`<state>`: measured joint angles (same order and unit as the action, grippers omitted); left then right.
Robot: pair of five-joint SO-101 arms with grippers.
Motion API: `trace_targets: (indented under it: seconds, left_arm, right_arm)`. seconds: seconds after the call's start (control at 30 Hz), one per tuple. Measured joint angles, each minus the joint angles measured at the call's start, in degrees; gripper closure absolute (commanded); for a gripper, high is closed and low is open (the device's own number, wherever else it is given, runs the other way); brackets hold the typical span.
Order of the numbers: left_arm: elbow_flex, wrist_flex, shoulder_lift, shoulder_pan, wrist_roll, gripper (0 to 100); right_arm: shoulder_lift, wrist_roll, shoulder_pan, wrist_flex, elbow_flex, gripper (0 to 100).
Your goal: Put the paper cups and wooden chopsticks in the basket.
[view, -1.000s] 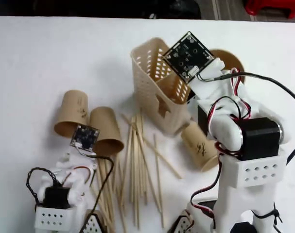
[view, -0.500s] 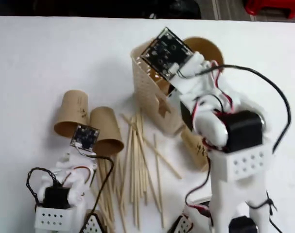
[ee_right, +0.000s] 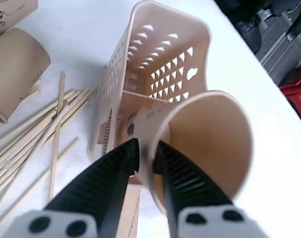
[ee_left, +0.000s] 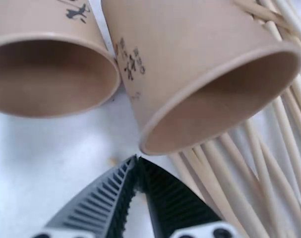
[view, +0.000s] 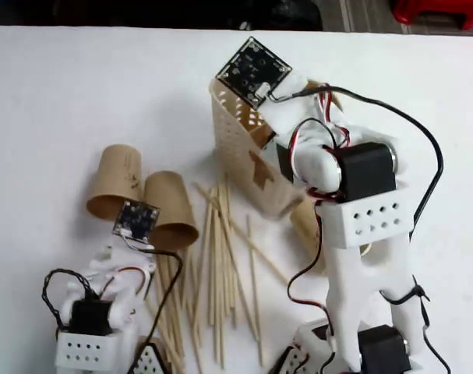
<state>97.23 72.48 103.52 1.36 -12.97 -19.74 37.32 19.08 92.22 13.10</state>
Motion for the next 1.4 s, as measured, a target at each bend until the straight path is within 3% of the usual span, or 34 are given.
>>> trace_targets:
  seconds: [0.27, 0.5, 0.7, 1.07, 1.17, 1.4]
  left_arm:
    - [0.0, 0.0, 0.0, 0.0, 0.0, 98]
    - [0.0, 0.0, 0.0, 0.0, 0.0, 98]
    - [0.0, 0.0, 0.0, 0.0, 0.0, 98]
    - [0.0, 0.0, 0.0, 0.0, 0.0, 98]
    - [0.0, 0.0, 0.0, 0.0, 0.0, 98]
    - [0.0, 0.0, 0.0, 0.0, 0.0, 98]
  right_arm:
    - [-2.81, 0.0, -5.27, 5.89, 5.71, 87.8]
    - [-15.12, 1.05, -12.84, 5.98, -4.75, 87.8]
    - [-28.66, 13.54, -19.6, 5.98, -22.15, 87.6]
    - [-42.2, 46.59, -34.02, 1.23, -54.95, 87.5]
    - [-42.73, 50.46, -35.87, -3.6, -61.98, 87.5]
    - [-42.73, 51.16, -36.4, -19.43, -75.43, 87.5]
